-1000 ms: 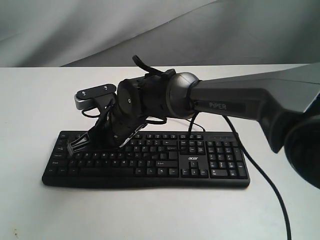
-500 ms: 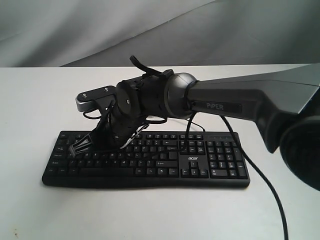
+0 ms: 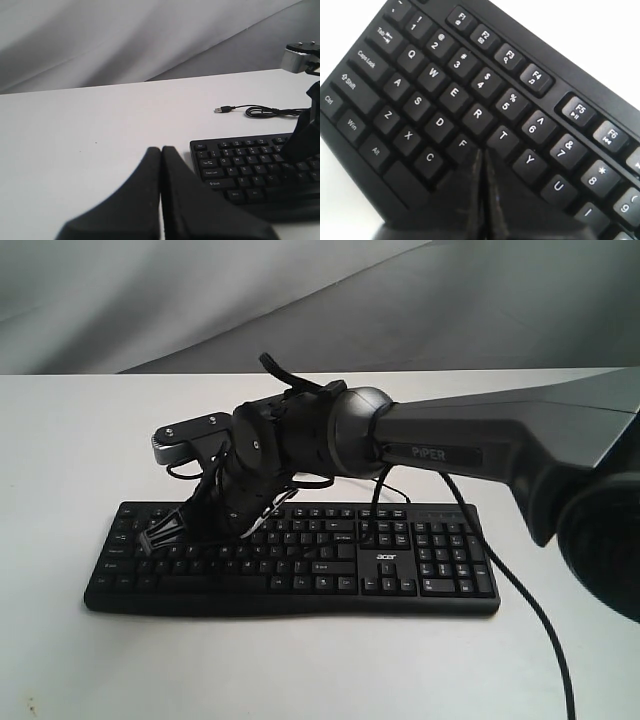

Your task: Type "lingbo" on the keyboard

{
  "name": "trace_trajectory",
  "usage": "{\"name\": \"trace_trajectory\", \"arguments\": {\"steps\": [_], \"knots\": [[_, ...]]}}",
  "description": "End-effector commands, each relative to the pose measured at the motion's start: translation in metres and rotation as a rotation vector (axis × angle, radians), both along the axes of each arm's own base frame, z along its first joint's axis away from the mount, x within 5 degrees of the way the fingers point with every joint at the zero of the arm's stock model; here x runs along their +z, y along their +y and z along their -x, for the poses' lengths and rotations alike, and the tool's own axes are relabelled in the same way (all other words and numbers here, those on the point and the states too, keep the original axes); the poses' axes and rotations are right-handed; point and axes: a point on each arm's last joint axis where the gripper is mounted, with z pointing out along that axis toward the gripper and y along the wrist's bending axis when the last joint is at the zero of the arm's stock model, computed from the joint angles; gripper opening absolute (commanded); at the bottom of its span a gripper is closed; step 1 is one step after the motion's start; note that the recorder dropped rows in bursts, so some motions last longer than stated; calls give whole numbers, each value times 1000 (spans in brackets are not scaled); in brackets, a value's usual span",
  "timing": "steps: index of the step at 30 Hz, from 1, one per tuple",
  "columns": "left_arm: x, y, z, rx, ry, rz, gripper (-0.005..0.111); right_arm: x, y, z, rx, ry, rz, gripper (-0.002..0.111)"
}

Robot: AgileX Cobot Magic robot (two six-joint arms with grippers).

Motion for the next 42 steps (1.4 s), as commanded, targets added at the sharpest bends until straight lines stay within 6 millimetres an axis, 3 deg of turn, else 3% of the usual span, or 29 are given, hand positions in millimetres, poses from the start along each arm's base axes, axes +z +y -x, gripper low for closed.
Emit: {"name": "trace_trajectory", "arguments": {"steps": [1, 24, 30, 38, 42], "knots": [[-1, 0, 0, 2, -5, 11, 1, 2, 2, -1, 13, -26, -7, 0], [-1, 0, 0, 2, -5, 11, 1, -5, 3, -2, 6, -12, -6, 0], [-1, 0, 0, 2, -5, 11, 1, -16, 2, 0, 6, 27, 19, 0], [-1, 0, 0, 2, -5, 11, 1, -17, 2, 1, 5, 32, 18, 0], [-1, 0, 0, 2, -5, 11, 1, -7, 2, 1, 6, 18, 6, 0]]}}
